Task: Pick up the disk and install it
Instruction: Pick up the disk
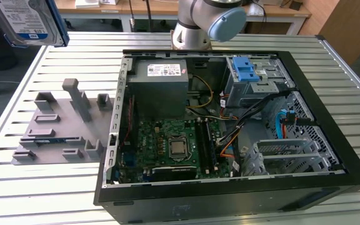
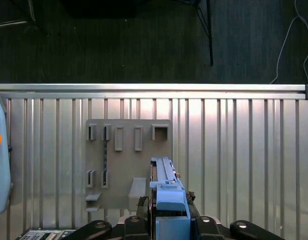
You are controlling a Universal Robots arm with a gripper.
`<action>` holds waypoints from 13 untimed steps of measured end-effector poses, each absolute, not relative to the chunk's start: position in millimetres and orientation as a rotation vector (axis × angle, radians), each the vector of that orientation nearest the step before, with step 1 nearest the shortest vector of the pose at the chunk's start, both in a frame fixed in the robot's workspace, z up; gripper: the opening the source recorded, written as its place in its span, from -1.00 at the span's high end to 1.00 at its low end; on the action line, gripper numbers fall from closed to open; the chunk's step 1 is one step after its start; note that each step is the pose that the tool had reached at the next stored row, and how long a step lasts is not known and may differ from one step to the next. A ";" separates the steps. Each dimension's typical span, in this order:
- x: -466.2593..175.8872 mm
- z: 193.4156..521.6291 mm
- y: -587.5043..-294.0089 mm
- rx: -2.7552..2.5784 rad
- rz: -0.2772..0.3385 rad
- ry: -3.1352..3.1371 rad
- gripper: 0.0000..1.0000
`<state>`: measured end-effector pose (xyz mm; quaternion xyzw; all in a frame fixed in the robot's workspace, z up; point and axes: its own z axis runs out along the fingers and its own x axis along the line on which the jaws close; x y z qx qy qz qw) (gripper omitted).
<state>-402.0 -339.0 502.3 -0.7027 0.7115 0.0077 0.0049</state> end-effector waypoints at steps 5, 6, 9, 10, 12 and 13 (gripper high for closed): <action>-399.6 502.2 -338.9 -2.201 0.024 2.228 0.27; -399.0 502.3 -339.0 -2.201 0.024 2.228 0.27; -397.1 502.3 -339.0 -2.201 0.024 2.228 0.27; -396.4 502.2 -339.0 -2.201 0.024 2.228 0.27; -395.2 502.3 -339.0 -2.201 0.024 2.228 0.27; -394.5 502.3 -339.0 -2.201 0.024 2.228 0.27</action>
